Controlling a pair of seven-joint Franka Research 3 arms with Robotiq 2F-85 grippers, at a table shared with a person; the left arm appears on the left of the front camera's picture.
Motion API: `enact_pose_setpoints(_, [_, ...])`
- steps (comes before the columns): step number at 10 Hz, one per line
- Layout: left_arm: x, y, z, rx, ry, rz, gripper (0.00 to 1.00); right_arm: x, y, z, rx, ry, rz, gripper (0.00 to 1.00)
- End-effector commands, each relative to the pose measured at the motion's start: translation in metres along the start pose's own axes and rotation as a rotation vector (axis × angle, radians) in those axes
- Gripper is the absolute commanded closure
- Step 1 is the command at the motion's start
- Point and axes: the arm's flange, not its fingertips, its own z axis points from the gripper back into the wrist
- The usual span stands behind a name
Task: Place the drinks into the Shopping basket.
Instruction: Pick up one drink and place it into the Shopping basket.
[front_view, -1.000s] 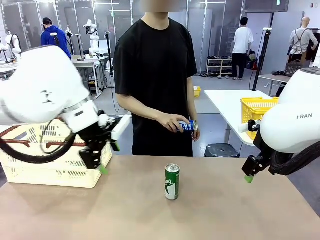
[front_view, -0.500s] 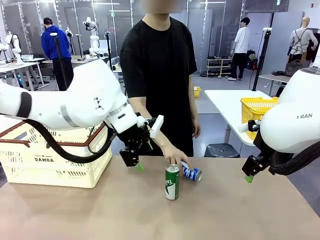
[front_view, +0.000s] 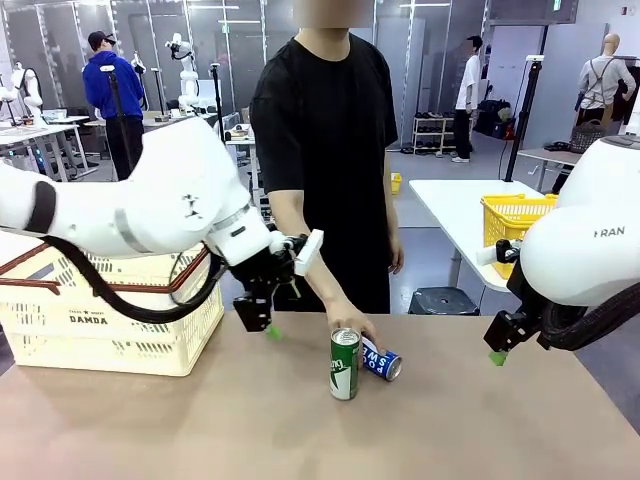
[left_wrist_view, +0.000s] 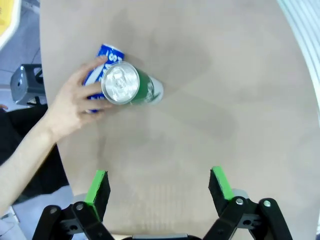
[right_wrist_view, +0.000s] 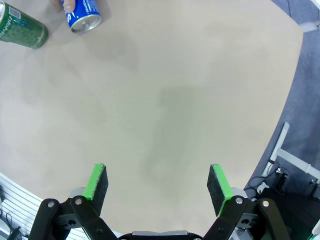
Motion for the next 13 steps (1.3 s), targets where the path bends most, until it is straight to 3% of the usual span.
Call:
enact_pose_setpoints(1, [-0.029,-0.048,0.029,0.012,0.034,0.001,0.0,-0.001,-0.001,0.001,-0.004,0.002,0.004,0.0])
enact_pose_setpoints(4, [-0.066,-0.1,0.052,0.022,0.071,0.034,0.0,-0.001,-0.001,0.001,-0.004,0.002,0.004,0.0])
enact_pose_setpoints(6, [-0.075,-0.113,0.049,0.015,0.041,0.024,0.0,-0.001,-0.001,0.001,-0.004,0.002,0.004,0.0])
enact_pose_setpoints(10, [-0.073,-0.113,0.046,0.008,0.045,0.015,0.0,-0.001,-0.001,0.001,-0.004,0.002,0.004,0.0])
enact_pose_setpoints(13, [-0.04,-0.074,0.034,-0.018,0.076,-0.065,0.0,-0.001,-0.001,0.001,-0.004,0.002,0.004,0.0])
